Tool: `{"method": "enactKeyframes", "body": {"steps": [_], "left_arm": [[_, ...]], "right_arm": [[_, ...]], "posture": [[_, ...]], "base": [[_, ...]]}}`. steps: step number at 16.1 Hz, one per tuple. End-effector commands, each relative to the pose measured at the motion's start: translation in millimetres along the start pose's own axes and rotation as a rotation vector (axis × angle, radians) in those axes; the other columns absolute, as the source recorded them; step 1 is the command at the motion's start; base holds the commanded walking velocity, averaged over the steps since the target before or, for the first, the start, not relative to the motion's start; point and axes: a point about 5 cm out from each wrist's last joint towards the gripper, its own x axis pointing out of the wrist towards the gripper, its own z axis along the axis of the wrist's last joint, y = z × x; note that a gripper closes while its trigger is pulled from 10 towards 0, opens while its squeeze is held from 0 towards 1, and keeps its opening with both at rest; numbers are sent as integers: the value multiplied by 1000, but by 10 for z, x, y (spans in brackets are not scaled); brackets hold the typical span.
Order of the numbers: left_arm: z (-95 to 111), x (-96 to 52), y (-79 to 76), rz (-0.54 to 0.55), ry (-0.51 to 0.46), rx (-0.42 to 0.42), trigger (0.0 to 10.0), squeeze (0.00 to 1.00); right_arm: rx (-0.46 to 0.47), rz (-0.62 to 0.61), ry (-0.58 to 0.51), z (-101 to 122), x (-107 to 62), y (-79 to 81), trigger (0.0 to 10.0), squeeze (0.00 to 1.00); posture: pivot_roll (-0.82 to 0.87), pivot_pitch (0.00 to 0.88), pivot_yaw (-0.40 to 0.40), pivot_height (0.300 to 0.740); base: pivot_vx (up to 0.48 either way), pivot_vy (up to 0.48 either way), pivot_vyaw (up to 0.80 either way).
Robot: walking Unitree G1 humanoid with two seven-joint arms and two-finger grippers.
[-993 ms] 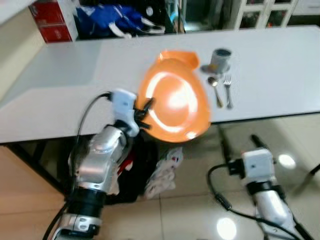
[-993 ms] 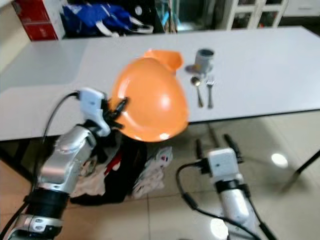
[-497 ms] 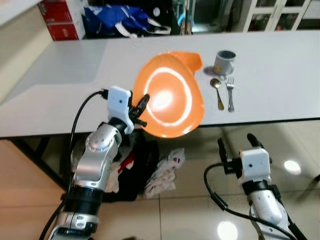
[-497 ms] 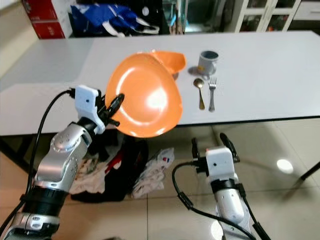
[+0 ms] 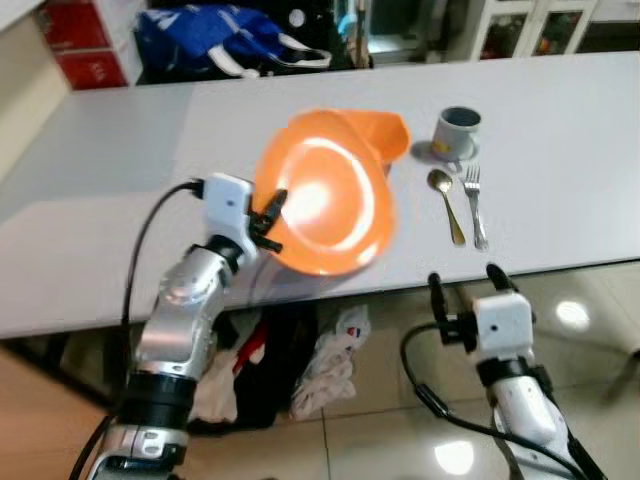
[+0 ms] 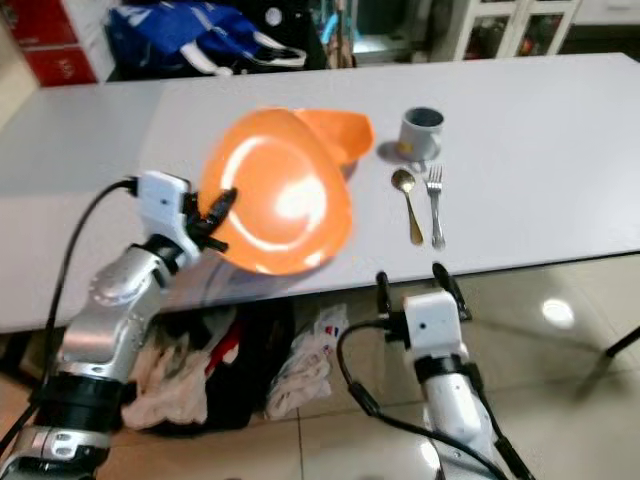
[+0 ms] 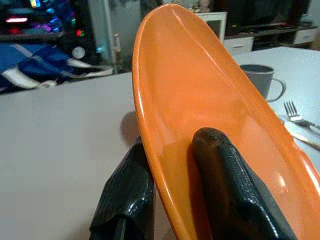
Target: Setting the table
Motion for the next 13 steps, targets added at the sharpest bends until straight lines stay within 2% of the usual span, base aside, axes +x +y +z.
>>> {"method": "enactKeyframes", "body": {"steps": [1,4,6,8,10,11,12,13], "left_arm": [[181,83,-152,-72,-78,5,0,0],[264,117,-211,-94,-90,5,0,0],[374,156,-288,-118,-107,-50,0,0],[518,218,-354,-126,-118,-165,0,0],[572,333,-364,-72,-52,-347,0,0],[520,397,-373,-23,8,-465,0,0],[488,419,-382,-6,34,-507,0,0],[354,465,-390,44,103,-587,0,0]], "right_arm": [[-8,-14,10,-18,-17,-52,10000,0],[-11,-13,13,-25,-24,-53,10000,0],[-12,-13,14,-27,-30,-54,10000,0],[-14,-12,15,-30,-34,-56,10000,0],[-18,-10,15,-32,-35,-57,10000,0],[-19,-8,14,-32,-34,-57,10000,0],[-20,-7,14,-32,-33,-57,10000,0],[-21,-6,14,-35,-36,-57,10000,0]], "posture": [[-120,15,55,727],[-120,15,55,727],[-124,18,53,727],[-126,13,51,727],[-126,13,51,727],[-126,13,51,727],[-126,13,51,727],[-136,7,52,727]], "base": [[0,0,0],[0,0,0],[0,0,0],[0,0,0],[0,0,0],[0,0,0],[0,0,0],[0,0,0]]}}
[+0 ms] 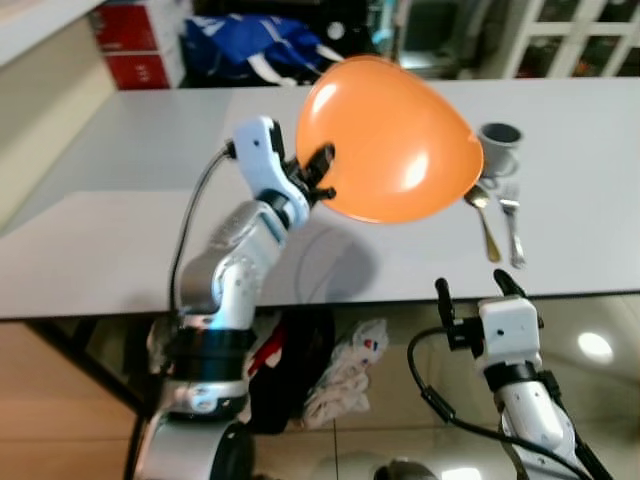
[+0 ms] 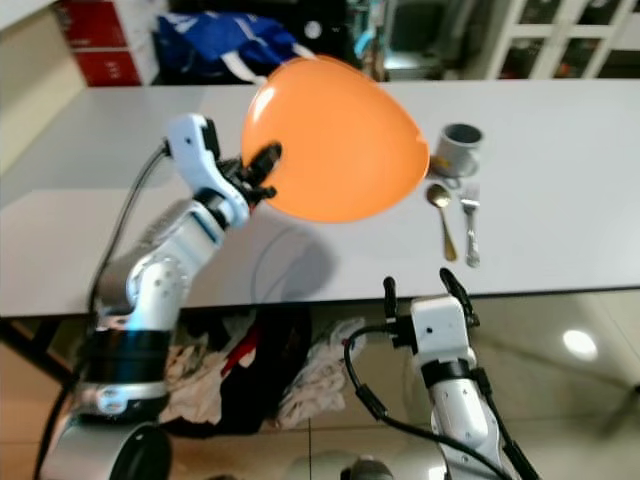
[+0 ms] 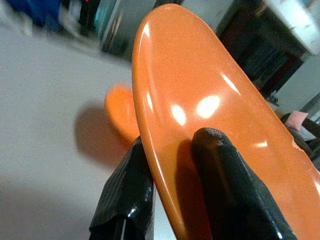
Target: Setting the table
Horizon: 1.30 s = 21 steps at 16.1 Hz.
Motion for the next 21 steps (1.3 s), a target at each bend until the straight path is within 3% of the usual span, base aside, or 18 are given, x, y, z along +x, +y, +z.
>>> {"method": "enactKeyframes", "body": {"steps": [1,4,7,13,21], "left_arm": [[26,10,35,28,3,-24,0,0],[-79,53,48,130,77,-98,0,0],[-169,41,26,176,123,-120,0,0],[-263,3,-5,188,187,-100,0,0],[-538,120,-45,123,294,-32,0,0]], "right_arm": [[-8,-1,-6,12,-6,-17,10000,0],[-17,-5,0,16,-35,-35,10000,0],[-26,-6,8,13,-66,-61,10000,0],[-23,0,14,13,-85,-55,10000,0],[-22,0,15,35,-87,-27,10000,0]], "posture": [[-149,8,53,727],[-174,16,48,727],[-182,24,45,727],[-178,30,45,727],[-198,38,57,727]], "base": [[0,0,0],[0,0,0],[0,0,0],[0,0,0],[0,0,0]]}}
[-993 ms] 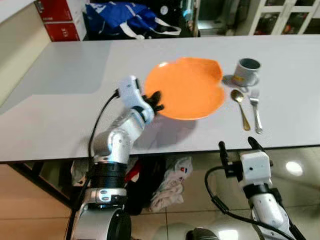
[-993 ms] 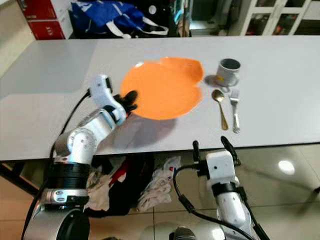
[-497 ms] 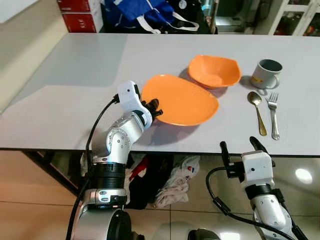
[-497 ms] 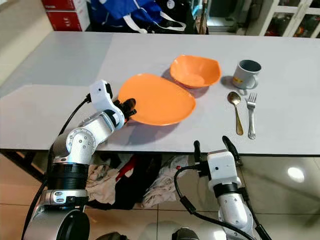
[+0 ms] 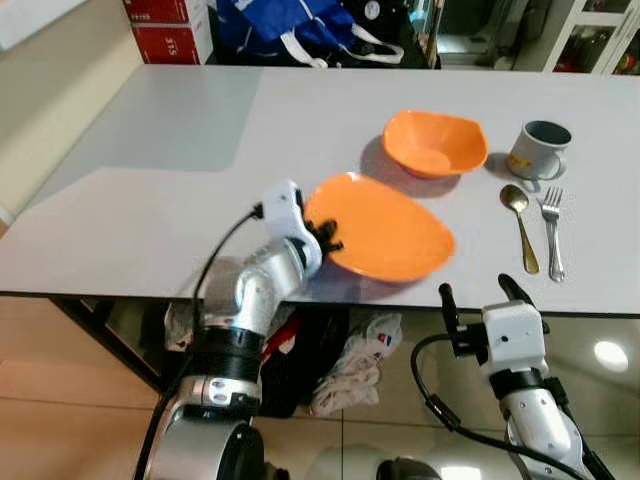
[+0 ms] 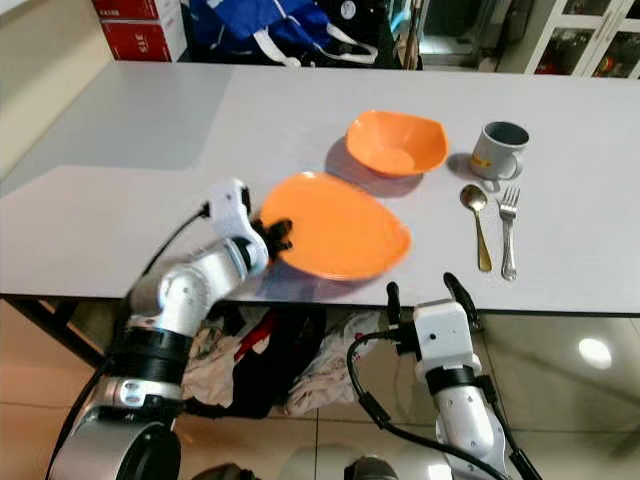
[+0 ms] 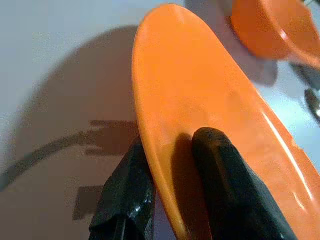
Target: Setting the table
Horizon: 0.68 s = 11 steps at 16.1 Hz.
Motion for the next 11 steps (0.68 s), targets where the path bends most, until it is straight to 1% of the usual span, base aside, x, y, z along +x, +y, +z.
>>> {"method": "enactKeyframes", "body": {"steps": [1,4,9,11], "left_arm": [[53,33,-218,-66,-31,4,0,0],[42,84,-234,-77,-27,11,0,0],[-7,202,-218,-97,-62,70,0,0],[-47,243,-219,-96,-65,79,0,0]], "right_arm": [[-3,-1,-1,30,-14,-1,10000,0],[-3,-6,1,37,-37,5,10000,0],[-6,-12,7,40,-76,1,10000,0],[-6,-15,11,36,-91,1,10000,0]], "posture": [[-203,39,60,727],[-214,41,67,727],[-234,35,77,727],[-243,34,78,727]], "base": [[0,0,0],[0,0,0],[0,0,0],[0,0,0]]}}
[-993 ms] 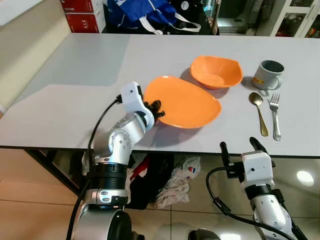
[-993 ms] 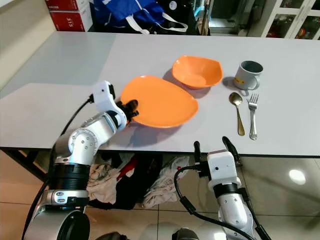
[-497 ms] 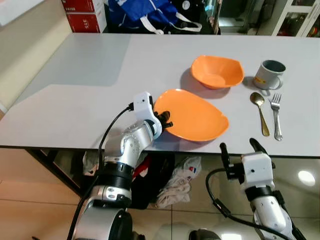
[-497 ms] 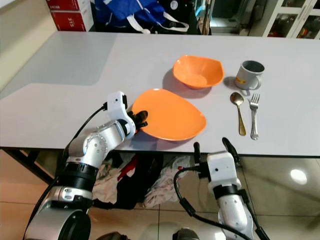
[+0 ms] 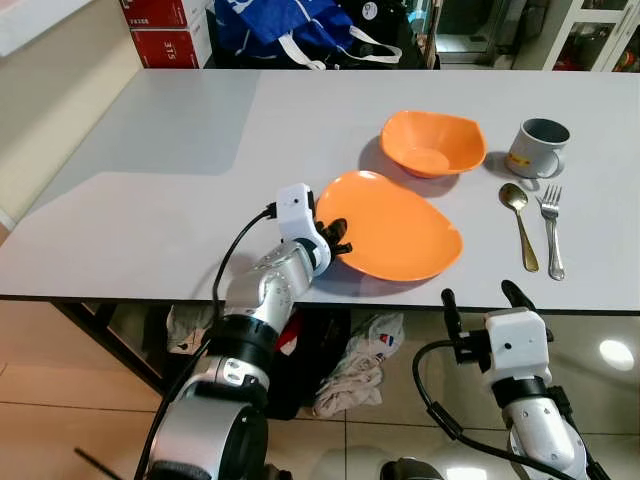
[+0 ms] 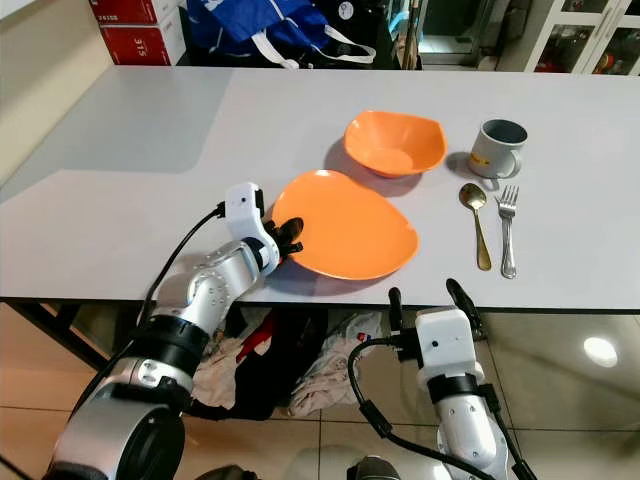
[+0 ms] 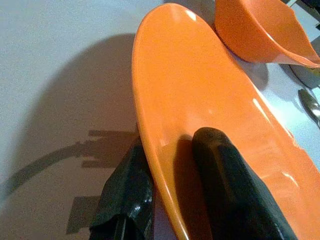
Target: Setting the table
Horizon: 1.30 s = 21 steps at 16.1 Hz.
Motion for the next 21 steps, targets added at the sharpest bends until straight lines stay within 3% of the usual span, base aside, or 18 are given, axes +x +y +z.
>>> {"method": "enactKeyframes", "body": {"steps": [1,6,10,11,12,15,16,18,19,20,21], "left_arm": [[-5,62,-216,-51,-6,17,0,0],[-163,146,-366,-79,16,-28,0,0],[-229,179,-393,-58,32,-62,0,0],[-240,184,-394,-49,37,-65,3020,0],[-252,189,-393,-39,43,-64,10000,0],[-274,202,-422,-35,49,-44,10000,43],[-284,206,-431,-32,53,-38,10000,384],[-296,212,-452,-36,61,-43,10000,392],[-301,216,-465,-35,64,-44,10000,443],[-302,219,-479,-35,66,-46,10000,596],[-307,223,-490,-35,70,-50,10000,667]], "right_arm": [[-11,-6,-4,33,-16,-3,10000,0],[-18,-7,11,14,-66,-22,10000,0],[-22,-3,20,1,-85,-38,10000,0],[-23,-2,21,1,-87,-38,10000,0],[-23,-2,22,2,-88,-37,10000,0],[-21,0,22,9,-89,-30,10000,0],[-21,-1,23,10,-89,-28,10000,0],[-8,-5,18,29,-92,-24,10000,0],[9,5,8,65,-91,-15,10000,0],[32,25,-6,120,-98,-5,10000,0],[50,40,-11,164,-118,-19,10000,0]], "posture": [[-250,34,79,727],[-270,40,75,727],[-274,45,72,727],[-275,47,73,727],[-275,47,72,727],[-276,51,75,727],[-277,51,75,727],[-276,53,76,727],[-276,53,76,727],[-281,55,77,727],[-281,55,77,727]], "base": [[0,0,0],[0,0,0],[0,0,0],[0,0,0],[0,0,0],[0,0,0],[0,0,0],[0,0,0],[0,0,0],[0,0,0],[0,0,0]]}}
